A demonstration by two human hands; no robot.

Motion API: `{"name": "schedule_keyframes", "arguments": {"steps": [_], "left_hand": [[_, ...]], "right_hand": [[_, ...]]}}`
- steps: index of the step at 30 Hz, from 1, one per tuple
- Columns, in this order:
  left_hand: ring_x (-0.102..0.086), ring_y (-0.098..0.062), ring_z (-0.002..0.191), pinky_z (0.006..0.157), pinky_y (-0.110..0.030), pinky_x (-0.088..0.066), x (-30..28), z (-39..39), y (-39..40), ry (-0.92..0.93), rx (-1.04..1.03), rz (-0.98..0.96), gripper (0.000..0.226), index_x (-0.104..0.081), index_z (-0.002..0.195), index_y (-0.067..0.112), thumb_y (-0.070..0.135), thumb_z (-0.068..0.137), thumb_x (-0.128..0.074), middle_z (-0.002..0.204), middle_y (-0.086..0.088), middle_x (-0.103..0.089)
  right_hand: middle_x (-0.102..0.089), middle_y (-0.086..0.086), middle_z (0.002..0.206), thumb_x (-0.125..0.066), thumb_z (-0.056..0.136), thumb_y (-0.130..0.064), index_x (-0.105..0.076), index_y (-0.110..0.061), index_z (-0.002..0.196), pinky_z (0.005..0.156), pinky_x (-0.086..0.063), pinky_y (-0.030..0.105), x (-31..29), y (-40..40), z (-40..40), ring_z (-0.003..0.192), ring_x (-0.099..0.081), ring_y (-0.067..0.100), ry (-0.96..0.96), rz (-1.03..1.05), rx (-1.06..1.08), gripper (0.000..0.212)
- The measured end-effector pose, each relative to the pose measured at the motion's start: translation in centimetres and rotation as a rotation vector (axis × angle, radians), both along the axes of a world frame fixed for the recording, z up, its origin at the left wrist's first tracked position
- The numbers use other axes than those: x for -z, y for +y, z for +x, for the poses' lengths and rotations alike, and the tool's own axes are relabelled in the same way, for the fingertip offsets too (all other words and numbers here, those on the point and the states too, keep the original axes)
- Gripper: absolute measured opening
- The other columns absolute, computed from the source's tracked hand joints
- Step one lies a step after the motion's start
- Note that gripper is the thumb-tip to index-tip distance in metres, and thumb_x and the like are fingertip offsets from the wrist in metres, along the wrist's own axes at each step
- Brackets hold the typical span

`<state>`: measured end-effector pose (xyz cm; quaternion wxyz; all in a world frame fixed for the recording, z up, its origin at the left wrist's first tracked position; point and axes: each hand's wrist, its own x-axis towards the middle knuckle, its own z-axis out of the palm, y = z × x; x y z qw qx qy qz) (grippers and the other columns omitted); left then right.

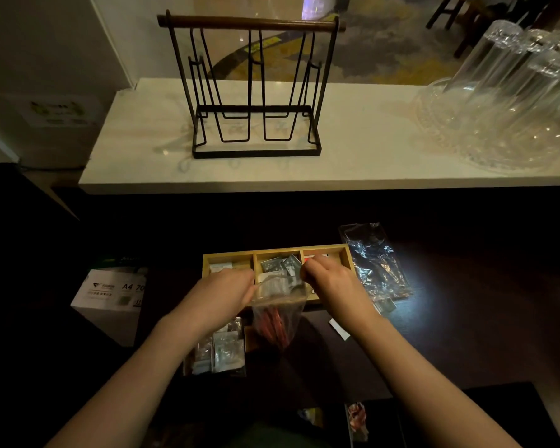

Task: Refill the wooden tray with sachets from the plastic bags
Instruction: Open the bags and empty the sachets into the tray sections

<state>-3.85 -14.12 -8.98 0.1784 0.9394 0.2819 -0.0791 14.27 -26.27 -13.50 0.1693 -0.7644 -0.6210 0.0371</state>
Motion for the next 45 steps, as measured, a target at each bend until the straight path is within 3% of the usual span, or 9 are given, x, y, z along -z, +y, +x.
{"name": "schedule_keyframes", "arguments": {"steps": [3, 8, 14, 19, 24, 28, 36, 41, 45], "left_hand": [[-0.051, -0.012, 0.060, 0.059, -0.031, -0.050, 0.3, 1.0, -0.5, -0.080, -0.094, -0.179, 0.027, -0.046, 0.076, 0.018, 0.029, 0.100, -0.039, 0.069, 0.004, -0.049], [-0.054, -0.008, 0.052, 0.044, -0.013, -0.044, 1.8, 1.7, -0.2, -0.172, -0.223, -0.351, 0.030, -0.043, 0.068, 0.023, 0.023, 0.098, -0.045, 0.067, 0.005, -0.051], [-0.064, -0.017, 0.075, 0.068, -0.031, -0.058, 2.3, 0.5, 0.4, -0.236, -0.303, -0.642, 0.025, -0.051, 0.073, 0.017, 0.021, 0.097, -0.046, 0.079, -0.004, -0.058], [-0.066, -0.025, 0.092, 0.083, -0.038, -0.055, 2.4, -0.5, 0.4, -0.331, -0.359, -0.853, 0.020, -0.060, 0.086, 0.002, 0.017, 0.096, -0.050, 0.092, -0.013, -0.066], [-0.064, -0.016, 0.092, 0.078, -0.031, -0.054, 3.9, -1.9, -0.1, -0.403, -0.529, -0.948, 0.024, -0.061, 0.085, 0.008, 0.021, 0.098, -0.046, 0.094, -0.005, -0.063], [-0.062, -0.020, 0.078, 0.062, -0.032, -0.056, 6.7, -2.4, -0.9, -0.432, -0.977, -0.981, 0.019, -0.056, 0.097, 0.005, 0.020, 0.099, -0.044, 0.102, -0.017, -0.062], [-0.069, -0.033, 0.095, 0.066, -0.041, -0.055, 7.1, -2.0, -3.4, -0.506, -1.105, -1.551, 0.050, -0.061, 0.112, 0.015, 0.054, 0.094, -0.036, 0.105, -0.014, -0.073], [-0.067, -0.030, 0.084, 0.052, -0.033, -0.053, 6.3, -1.9, -2.8, -0.621, -1.116, -1.344, 0.031, -0.059, 0.110, 0.012, 0.036, 0.096, -0.045, 0.100, -0.015, -0.070], [-0.060, -0.012, 0.059, 0.046, -0.028, -0.051, 5.3, -1.9, -2.3, -0.654, -1.006, -1.075, 0.021, -0.057, 0.093, 0.006, 0.021, 0.099, -0.044, 0.078, -0.008, -0.059]], "right_hand": [[-0.057, 0.000, 0.084, -0.057, 0.086, -0.022, -0.056, -0.015, 0.089, 0.058, -0.045, 0.028, -1.4, -0.1, -1.5, 0.075, -0.054, 0.016, 0.063, 0.174, -0.001, 0.008], [-0.064, -0.004, 0.097, -0.054, 0.083, -0.052, -0.044, -0.019, 0.118, 0.071, -0.042, 0.019, -2.5, 0.0, -5.6, 0.083, -0.057, 0.007, 0.354, -0.045, -0.119, 0.050], [-0.070, 0.000, 0.087, -0.057, 0.089, -0.043, -0.033, -0.020, 0.125, 0.059, -0.047, 0.028, 0.2, 0.9, -5.6, 0.076, -0.068, 0.020, 0.167, -0.059, -0.023, 0.048], [-0.070, 0.002, 0.096, -0.066, 0.085, -0.021, -0.012, -0.030, 0.144, 0.065, -0.055, 0.040, -0.1, 1.8, -5.9, 0.079, -0.068, 0.022, 0.180, -0.078, -0.130, 0.080], [-0.067, 0.003, 0.101, -0.064, 0.085, -0.011, -0.064, -0.017, 0.111, 0.076, -0.055, 0.036, -0.9, 2.1, -5.0, 0.088, -0.064, 0.017, 0.321, -0.011, -0.136, 0.027], [-0.069, 0.001, 0.088, -0.069, 0.083, -0.012, -0.072, -0.013, 0.091, 0.071, -0.046, 0.008, -2.5, 1.8, -4.5, 0.075, -0.056, 0.000, 0.489, 0.017, -0.135, 0.009], [-0.067, 0.002, 0.077, -0.068, 0.082, -0.008, -0.065, -0.027, 0.081, 0.072, -0.053, 0.036, -5.6, 2.5, -2.8, 0.073, -0.065, 0.020, 0.958, 0.083, -0.066, 0.019], [-0.063, -0.003, 0.073, -0.068, 0.082, -0.002, -0.063, -0.019, 0.080, 0.070, -0.050, 0.023, -6.6, 2.7, -0.6, 0.071, -0.061, 0.012, 1.068, 0.126, 0.003, 0.018], [-0.063, 0.008, 0.075, -0.075, 0.076, -0.010, -0.063, -0.018, 0.076, 0.071, -0.051, 0.042, -6.7, 2.8, 1.0, 0.072, -0.060, 0.024, 0.977, 0.138, 0.079, 0.014]]}}
